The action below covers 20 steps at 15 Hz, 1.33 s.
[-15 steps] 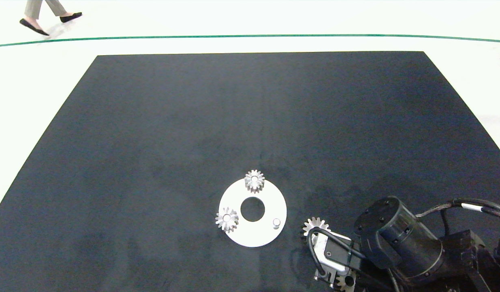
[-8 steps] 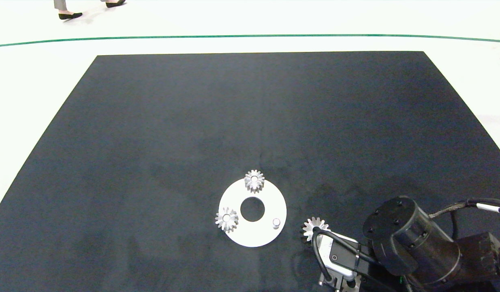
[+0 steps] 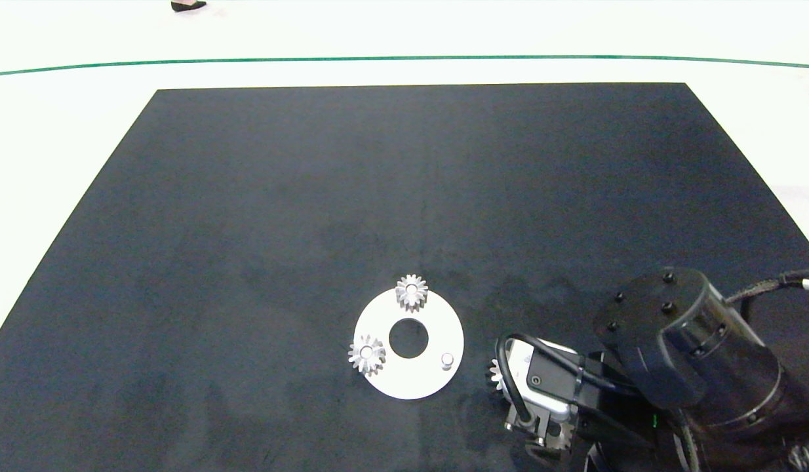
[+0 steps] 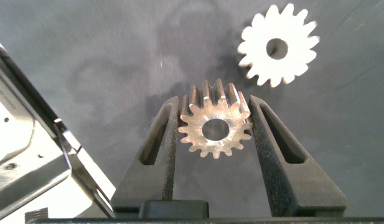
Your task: Remove an incorrectly installed larger gear and replace it with the correct smaller gear
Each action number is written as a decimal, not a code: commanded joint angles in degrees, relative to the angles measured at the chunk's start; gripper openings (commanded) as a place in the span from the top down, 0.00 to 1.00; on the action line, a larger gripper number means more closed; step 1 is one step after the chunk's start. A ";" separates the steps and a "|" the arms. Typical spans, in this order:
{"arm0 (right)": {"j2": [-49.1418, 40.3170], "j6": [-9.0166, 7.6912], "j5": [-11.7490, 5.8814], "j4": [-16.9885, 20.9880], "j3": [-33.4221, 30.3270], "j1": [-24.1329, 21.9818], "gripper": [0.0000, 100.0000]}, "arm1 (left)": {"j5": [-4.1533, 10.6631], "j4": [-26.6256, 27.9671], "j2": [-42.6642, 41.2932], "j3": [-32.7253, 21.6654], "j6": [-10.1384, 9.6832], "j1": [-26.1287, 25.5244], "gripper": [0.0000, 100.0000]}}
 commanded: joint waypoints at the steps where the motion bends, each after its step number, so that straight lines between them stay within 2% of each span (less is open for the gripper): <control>1: 2.40 -0.09 -0.11 2.49 -6.53 0.70 0.75 | 0.07 0.32 0.05 0.09 0.03 -0.07 0.00; 4: 6.44 -0.09 -0.11 3.81 -13.12 0.70 0.75 | 0.07 0.23 0.05 0.09 0.03 -0.07 0.00; 9: 12.77 -0.09 -0.20 4.25 -20.51 0.34 0.75 | 0.07 0.23 0.14 0.09 0.12 -0.07 0.00; 20: 16.55 0.09 -0.11 4.08 -23.32 -0.01 0.75 | 0.07 0.23 0.05 0.01 0.12 0.01 0.00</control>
